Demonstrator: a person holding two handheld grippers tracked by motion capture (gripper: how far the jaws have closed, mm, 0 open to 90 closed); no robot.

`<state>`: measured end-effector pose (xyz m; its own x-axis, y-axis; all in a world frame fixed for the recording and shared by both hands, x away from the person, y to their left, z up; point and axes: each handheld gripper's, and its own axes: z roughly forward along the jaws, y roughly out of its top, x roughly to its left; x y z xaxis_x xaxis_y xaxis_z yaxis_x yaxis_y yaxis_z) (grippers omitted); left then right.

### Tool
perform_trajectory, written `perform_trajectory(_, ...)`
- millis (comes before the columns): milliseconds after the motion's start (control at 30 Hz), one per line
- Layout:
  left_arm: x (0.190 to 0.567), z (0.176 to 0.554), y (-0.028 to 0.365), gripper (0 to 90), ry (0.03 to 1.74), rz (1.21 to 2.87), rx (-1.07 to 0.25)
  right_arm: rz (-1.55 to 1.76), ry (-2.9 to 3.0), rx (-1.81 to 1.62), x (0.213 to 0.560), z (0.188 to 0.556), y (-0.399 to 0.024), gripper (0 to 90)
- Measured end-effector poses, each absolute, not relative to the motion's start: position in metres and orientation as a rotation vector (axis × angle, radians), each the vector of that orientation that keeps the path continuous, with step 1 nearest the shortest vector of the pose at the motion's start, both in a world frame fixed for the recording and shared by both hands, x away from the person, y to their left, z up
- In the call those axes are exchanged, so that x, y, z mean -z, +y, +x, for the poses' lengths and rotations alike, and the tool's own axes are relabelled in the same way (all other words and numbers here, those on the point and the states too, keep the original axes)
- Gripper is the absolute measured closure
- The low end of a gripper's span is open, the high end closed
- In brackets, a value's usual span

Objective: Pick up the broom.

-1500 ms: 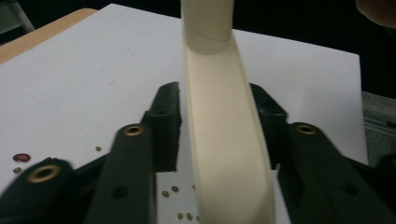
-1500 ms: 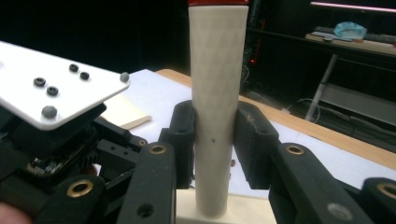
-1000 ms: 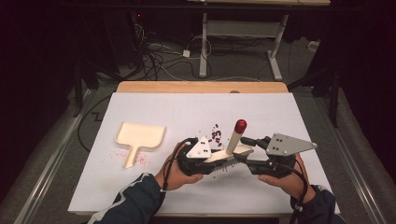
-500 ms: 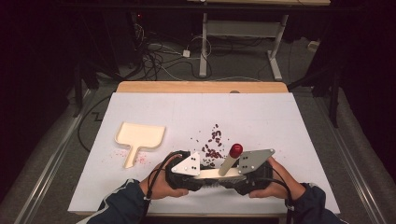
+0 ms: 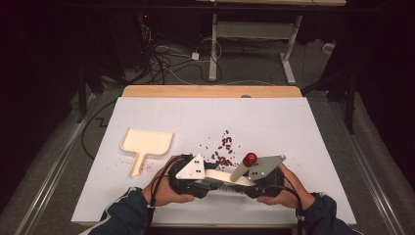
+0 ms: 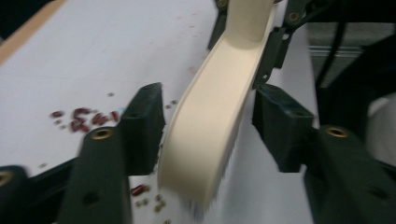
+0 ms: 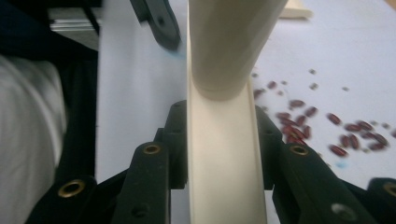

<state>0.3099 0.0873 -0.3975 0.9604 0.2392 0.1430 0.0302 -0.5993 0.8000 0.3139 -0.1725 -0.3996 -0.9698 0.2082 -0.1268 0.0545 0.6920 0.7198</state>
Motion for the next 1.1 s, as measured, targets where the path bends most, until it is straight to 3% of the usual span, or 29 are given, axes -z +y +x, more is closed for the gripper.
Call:
perform_trajectory(67,0.397,0.31,0.095,31.3,0.239,2.185,-0.368,0.233,2.694,-1.145,0.399,0.315,-0.174,67.5)
perform_trajectory(333,0.402,0.307,0.146,20.7,0.454,2.095,-0.575,0.366,2.597,-1.191,0.384,0.327,-0.192,67.4)
perform_trajectory(700,0.426,0.295,0.219,20.7,0.752,2.033,-0.725,0.552,2.468,-1.183,0.376,0.344,-0.213,67.4)
perform_trajectory(1100,0.449,0.293,0.233,20.7,0.8,2.076,-0.729,0.671,2.373,-1.14,0.378,0.365,-0.228,67.5)
